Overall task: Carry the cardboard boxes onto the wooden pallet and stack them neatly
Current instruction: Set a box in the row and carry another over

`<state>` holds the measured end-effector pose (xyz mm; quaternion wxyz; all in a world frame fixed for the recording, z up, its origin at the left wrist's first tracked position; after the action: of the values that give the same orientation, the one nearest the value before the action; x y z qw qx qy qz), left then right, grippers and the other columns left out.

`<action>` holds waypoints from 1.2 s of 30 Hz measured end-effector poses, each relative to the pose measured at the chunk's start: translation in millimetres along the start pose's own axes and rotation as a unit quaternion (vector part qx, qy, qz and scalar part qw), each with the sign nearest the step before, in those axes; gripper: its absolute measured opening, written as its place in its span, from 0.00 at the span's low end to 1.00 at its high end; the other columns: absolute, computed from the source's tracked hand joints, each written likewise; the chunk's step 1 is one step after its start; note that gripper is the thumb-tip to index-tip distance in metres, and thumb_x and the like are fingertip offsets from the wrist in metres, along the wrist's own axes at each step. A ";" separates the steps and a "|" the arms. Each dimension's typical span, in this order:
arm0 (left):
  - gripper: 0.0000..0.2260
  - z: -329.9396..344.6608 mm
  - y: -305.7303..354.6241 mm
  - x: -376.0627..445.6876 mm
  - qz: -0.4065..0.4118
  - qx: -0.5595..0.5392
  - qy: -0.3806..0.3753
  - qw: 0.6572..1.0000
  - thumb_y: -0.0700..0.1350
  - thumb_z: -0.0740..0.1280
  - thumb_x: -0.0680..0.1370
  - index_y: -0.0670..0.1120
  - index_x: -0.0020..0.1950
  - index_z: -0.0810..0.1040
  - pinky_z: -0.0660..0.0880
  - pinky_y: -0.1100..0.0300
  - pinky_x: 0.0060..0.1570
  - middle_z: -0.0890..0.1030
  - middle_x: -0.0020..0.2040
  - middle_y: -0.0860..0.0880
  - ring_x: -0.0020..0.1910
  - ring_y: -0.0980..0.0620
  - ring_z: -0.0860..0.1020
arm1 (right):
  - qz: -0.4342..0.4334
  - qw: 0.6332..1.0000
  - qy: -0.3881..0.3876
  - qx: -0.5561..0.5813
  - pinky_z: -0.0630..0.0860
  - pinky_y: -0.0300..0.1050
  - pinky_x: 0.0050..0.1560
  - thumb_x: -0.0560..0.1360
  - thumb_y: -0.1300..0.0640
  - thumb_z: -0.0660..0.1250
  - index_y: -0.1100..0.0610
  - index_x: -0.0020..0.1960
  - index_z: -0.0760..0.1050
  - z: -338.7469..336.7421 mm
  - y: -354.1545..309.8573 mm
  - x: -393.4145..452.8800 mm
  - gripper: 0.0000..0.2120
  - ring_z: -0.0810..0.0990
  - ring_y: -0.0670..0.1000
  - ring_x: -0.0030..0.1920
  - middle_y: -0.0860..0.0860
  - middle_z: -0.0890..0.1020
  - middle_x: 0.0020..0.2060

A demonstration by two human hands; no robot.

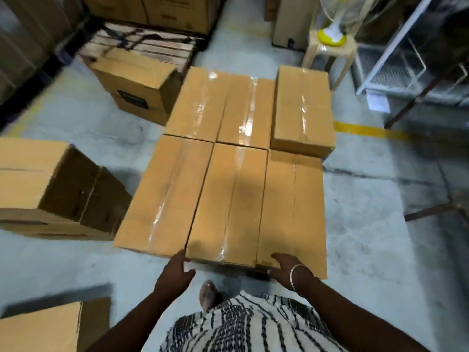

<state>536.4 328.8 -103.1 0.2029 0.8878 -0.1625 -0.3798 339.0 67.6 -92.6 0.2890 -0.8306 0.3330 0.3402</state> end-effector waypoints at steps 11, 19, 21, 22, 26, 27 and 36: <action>0.34 -24.5 -139.6 -159.8 -0.176 -0.196 0.201 0.943 0.50 0.68 0.77 0.44 0.79 0.58 0.58 0.53 0.73 0.61 0.78 0.45 0.76 0.46 0.60 | -0.187 0.959 -0.053 -0.207 0.66 0.43 0.68 0.78 0.46 0.65 0.53 0.76 0.63 13.7 -146.0 -9.2 0.30 0.68 0.55 0.72 0.55 0.69 0.73; 0.31 12.7 -239.9 -312.2 -0.318 -0.243 0.280 0.872 0.49 0.67 0.78 0.47 0.78 0.59 0.63 0.53 0.70 0.63 0.77 0.45 0.75 0.45 0.64 | -0.299 0.893 -0.112 -0.317 0.69 0.42 0.65 0.68 0.33 0.61 0.51 0.74 0.65 109.9 -244.9 -63.0 0.39 0.71 0.56 0.70 0.54 0.72 0.71; 0.30 23.1 -265.8 -337.7 -0.339 -0.274 0.289 0.852 0.49 0.68 0.78 0.46 0.78 0.61 0.63 0.54 0.70 0.65 0.76 0.44 0.74 0.45 0.65 | -0.326 0.881 -0.105 -0.327 0.67 0.40 0.65 0.75 0.40 0.64 0.52 0.74 0.67 131.2 -275.4 -79.8 0.31 0.71 0.54 0.70 0.53 0.73 0.70; 0.29 27.8 -278.1 -349.7 -0.349 -0.288 0.290 0.843 0.49 0.68 0.79 0.46 0.77 0.62 0.63 0.54 0.70 0.65 0.76 0.44 0.74 0.45 0.65 | -0.338 0.875 -0.109 -0.330 0.66 0.40 0.66 0.77 0.43 0.65 0.52 0.74 0.67 144.1 -289.8 -85.1 0.28 0.71 0.53 0.70 0.52 0.73 0.70; 0.28 34.9 -330.4 -380.3 -0.366 -0.342 0.300 0.811 0.48 0.68 0.78 0.45 0.76 0.64 0.62 0.55 0.70 0.67 0.76 0.45 0.74 0.46 0.66 | -0.355 0.861 -0.130 -0.340 0.66 0.41 0.68 0.77 0.44 0.66 0.51 0.73 0.69 194.1 -351.6 -100.2 0.26 0.71 0.51 0.70 0.51 0.73 0.70; 0.28 33.5 -343.9 -386.2 -0.368 -0.354 0.303 0.804 0.48 0.68 0.78 0.46 0.76 0.64 0.62 0.55 0.70 0.67 0.76 0.45 0.74 0.46 0.66 | -0.351 0.860 -0.136 -0.344 0.66 0.40 0.68 0.77 0.45 0.66 0.51 0.72 0.69 206.7 -367.5 -102.7 0.26 0.71 0.51 0.70 0.51 0.73 0.70; 0.27 -3.1 -465.2 -416.2 -0.387 -0.407 0.300 0.771 0.48 0.66 0.79 0.46 0.77 0.64 0.62 0.58 0.69 0.66 0.76 0.46 0.74 0.47 0.66 | -0.347 0.857 -0.145 -0.352 0.70 0.42 0.63 0.75 0.45 0.69 0.51 0.70 0.72 307.2 -521.6 -120.3 0.25 0.76 0.53 0.64 0.54 0.77 0.65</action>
<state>327.0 916.1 -73.0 0.4194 0.7790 0.4334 -0.1714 549.7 646.4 -54.1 0.1218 -0.8799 -0.1641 0.4289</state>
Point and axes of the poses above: each hand's wrist, its own x-axis towards the middle knuckle, its own z-axis out of the palm, y = z × x, the point moved 9 cm from there along x, towards the middle knuckle
